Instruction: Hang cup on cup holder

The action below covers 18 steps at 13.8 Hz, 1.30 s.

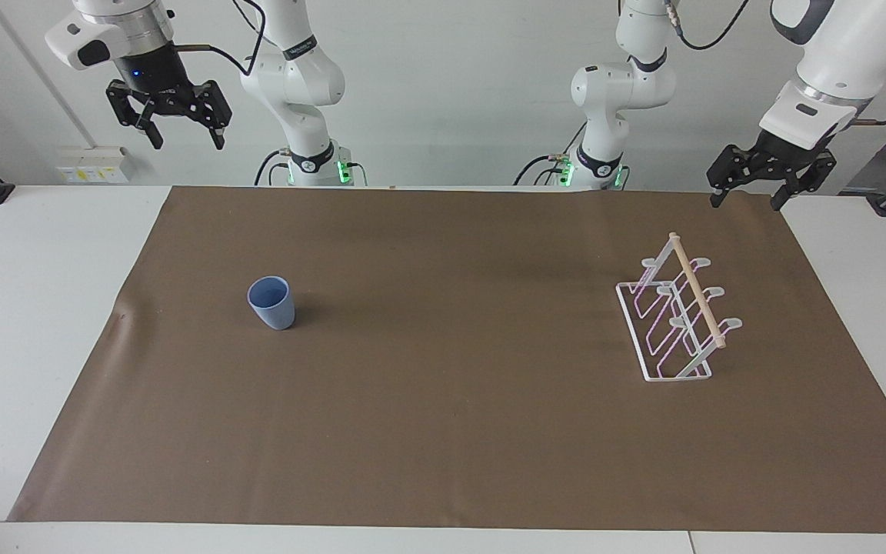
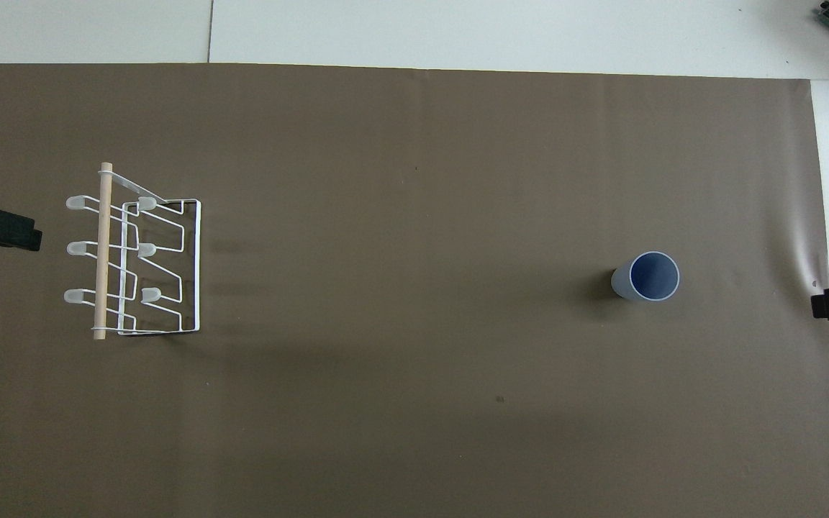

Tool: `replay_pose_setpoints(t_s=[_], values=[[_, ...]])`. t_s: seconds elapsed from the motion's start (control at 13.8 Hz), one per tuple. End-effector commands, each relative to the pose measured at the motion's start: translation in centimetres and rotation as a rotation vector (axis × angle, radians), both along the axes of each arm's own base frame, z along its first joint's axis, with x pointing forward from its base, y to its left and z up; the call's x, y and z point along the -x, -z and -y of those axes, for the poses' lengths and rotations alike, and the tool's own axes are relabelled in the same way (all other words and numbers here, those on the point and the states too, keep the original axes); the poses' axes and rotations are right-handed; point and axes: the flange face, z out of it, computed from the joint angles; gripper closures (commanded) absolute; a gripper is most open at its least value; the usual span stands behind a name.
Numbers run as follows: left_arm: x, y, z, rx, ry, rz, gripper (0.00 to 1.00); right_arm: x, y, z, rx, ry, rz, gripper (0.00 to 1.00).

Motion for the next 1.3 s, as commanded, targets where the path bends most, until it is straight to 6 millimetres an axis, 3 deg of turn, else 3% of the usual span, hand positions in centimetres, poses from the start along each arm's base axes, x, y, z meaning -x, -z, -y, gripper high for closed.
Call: replay_pose_setpoints(t_s=[0.0,0.29,1.08,1.23], values=[[0.7,-0.2,-1.5,0.007,-0.014,0.007,0.00,1.0,-0.6,0.8,0.003,0.035,0.001,0.00],[0.2,-0.1,0.1,0.004,0.004,0.032,0.00,1.3,-0.6,2.0,-0.003,0.050,-0.006,0.00],[0.3,-0.3,-0.7,0.005,-0.021,0.025,0.00,1.3,-0.6,1.9,-0.002,0.046,-0.008,0.00],[0.6,-1.6,-1.0,0.007,-0.023,0.028,0.00,1.3,-0.6,1.9,-0.002,0.046,-0.008,0.00]])
